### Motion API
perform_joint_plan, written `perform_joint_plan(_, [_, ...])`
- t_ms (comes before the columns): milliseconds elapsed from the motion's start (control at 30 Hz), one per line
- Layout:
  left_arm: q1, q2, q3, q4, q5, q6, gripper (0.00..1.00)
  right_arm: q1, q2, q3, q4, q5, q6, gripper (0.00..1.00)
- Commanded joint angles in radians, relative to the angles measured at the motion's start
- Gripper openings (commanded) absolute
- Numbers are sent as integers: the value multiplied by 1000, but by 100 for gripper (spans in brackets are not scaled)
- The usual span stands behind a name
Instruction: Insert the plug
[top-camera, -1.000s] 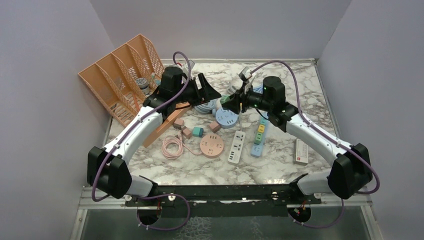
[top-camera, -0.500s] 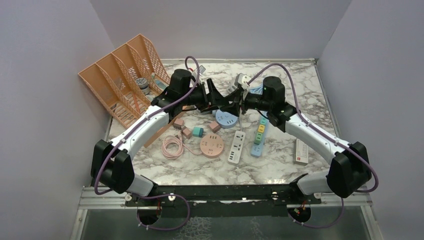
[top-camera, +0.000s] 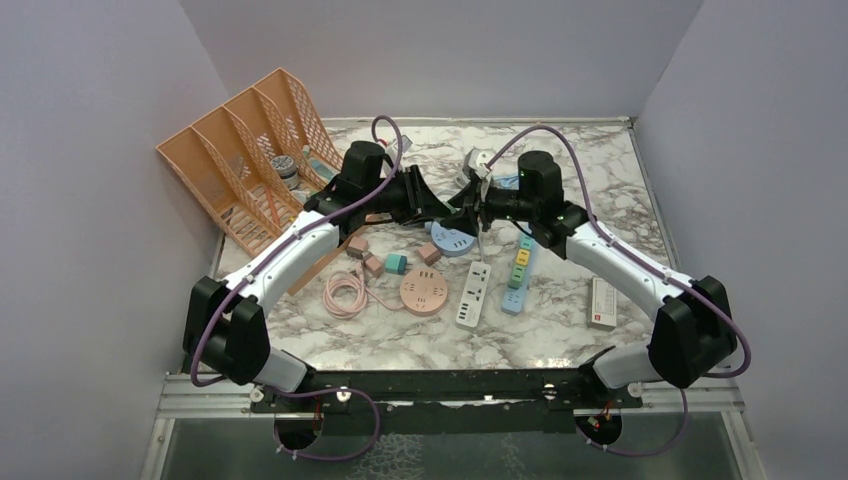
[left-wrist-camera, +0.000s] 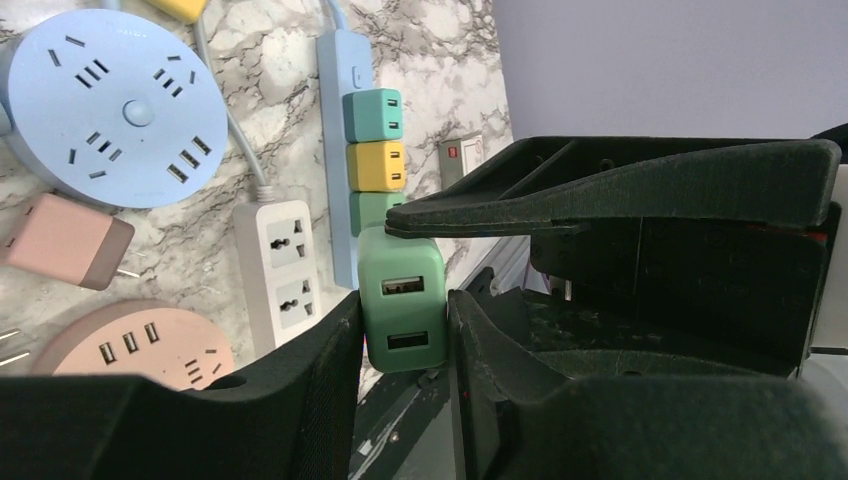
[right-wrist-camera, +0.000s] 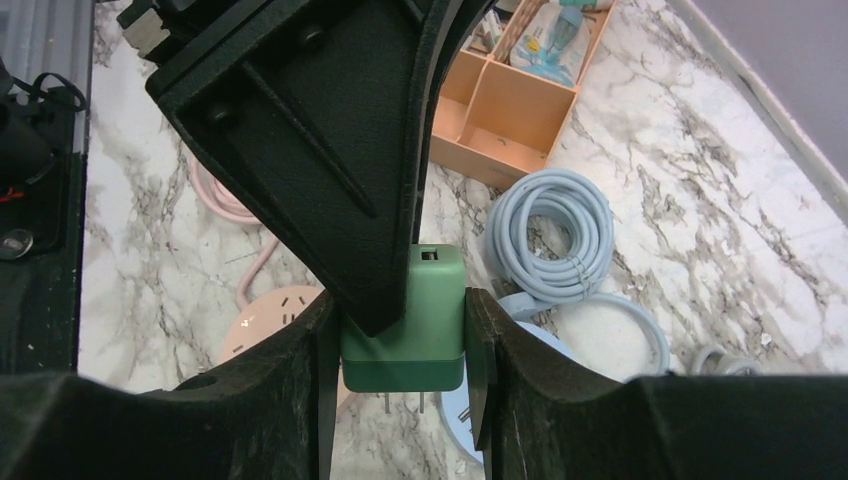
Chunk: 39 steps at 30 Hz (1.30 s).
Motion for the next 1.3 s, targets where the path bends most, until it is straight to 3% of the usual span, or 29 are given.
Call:
perform_joint_plan(0, [-4, -22, -12, -23, -80, 106, 13, 0, 14, 47, -28, 6, 100, 43])
perform_joint_plan(133, [-4, -64, -31, -105, -202, 220, 12, 0, -34, -15, 7, -3, 183, 64])
perform_joint_plan(200, [-4, -83, -45, -154, -268, 276, 12, -1, -76, -65, 46, -7, 237, 66])
perform_joint_plan(367, [-5, -140, -138, -207, -360, 331, 12, 0, -177, -196, 181, 67, 435, 66])
perform_joint_plan(467, [-23, -169, -205, -206, -378, 310, 12, -1, -208, -238, 209, 217, 544, 63])
perform_joint_plan(633, [-113, -182, -290, -205, -483, 294, 12, -1, -205, -215, 113, 532, 763, 61])
perform_joint_plan(733, [-130, -186, -320, -201, -498, 305, 12, -1, -183, -168, 15, 631, 788, 60])
perform_joint_plan(967, [-145, -184, -327, -199, -522, 284, 12, 0, -180, -208, 9, 685, 874, 57])
perform_joint_plan(1267, [-158, -164, -330, -240, -525, 273, 12, 0, -209, -231, -3, 723, 818, 56])
